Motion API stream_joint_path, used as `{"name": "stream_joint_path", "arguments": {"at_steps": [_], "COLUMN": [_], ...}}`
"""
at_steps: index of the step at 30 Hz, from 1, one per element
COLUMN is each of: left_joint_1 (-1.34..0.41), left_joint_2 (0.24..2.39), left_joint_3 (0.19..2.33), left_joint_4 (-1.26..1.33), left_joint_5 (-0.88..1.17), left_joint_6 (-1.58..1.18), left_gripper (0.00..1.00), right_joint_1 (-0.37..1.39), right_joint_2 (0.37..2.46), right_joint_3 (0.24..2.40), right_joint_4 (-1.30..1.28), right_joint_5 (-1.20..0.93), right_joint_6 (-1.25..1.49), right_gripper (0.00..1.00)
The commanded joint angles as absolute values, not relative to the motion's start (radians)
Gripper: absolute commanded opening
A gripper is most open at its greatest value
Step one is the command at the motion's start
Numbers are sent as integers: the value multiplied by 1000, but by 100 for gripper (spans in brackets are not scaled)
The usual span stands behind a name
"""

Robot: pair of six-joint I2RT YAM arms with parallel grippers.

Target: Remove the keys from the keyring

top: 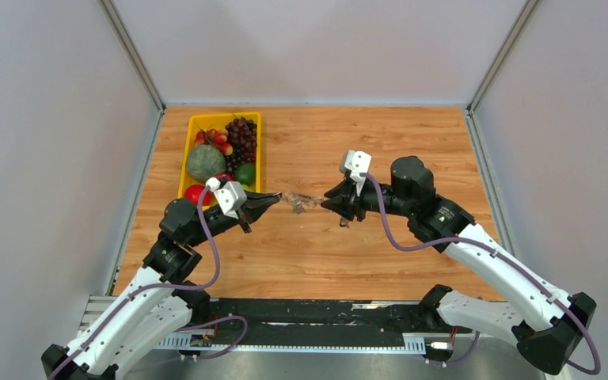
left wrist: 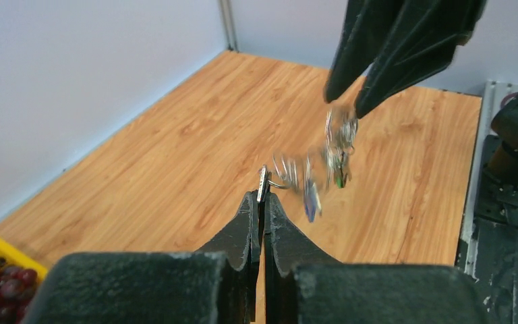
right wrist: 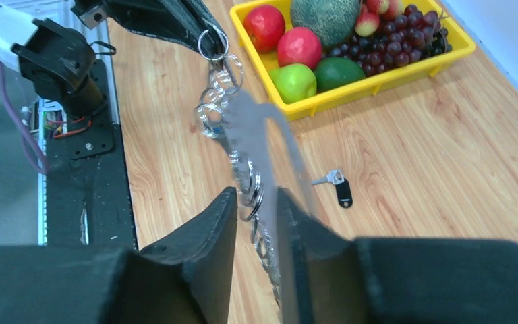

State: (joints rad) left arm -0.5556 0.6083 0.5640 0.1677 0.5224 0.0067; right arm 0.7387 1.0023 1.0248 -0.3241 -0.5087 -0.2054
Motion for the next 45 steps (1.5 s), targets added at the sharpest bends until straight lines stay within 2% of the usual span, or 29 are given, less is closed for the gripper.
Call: {"name": "stream_joint_path", "arguments": {"at_steps": [1, 2, 5, 12, 17, 24, 28, 31, 45], "left_joint_1": [-554, -554, -555, -622, -771, -912, -920, -922, -926], "left_joint_2": [626, 637, 707, 841, 889, 934, 915, 895, 725], "left_joint_3": [625, 637, 727, 966, 1040, 1067, 1035, 999, 782], "left_joint_4": [97, 59, -48, -327, -451, -462, -384, -330, -117], "left_joint_5": [427, 419, 422, 391, 208, -67, -79, -70, 104], "left_joint_6": [69, 81, 105, 164, 270, 388, 434, 449, 512], "left_gripper": [0, 0, 0, 0, 0, 0, 0, 0, 0], "right_joint_1": [744, 744, 744, 744, 744, 744, 744, 744, 748], "right_joint_2": [956, 950, 933, 905, 893, 878, 893, 906, 923], "right_joint_3": [962, 944, 893, 850, 798, 692, 683, 683, 655], "right_joint_4": [-215, -198, -154, -83, 52, 236, 263, 282, 358], "right_joint_5": [-462, -458, -457, -450, -422, -392, -418, -433, -548], "right_joint_6": [-156, -139, -99, -59, -23, 40, 44, 81, 117], "right_gripper": [46, 53, 58, 57, 56, 62, 62, 60, 34]}}
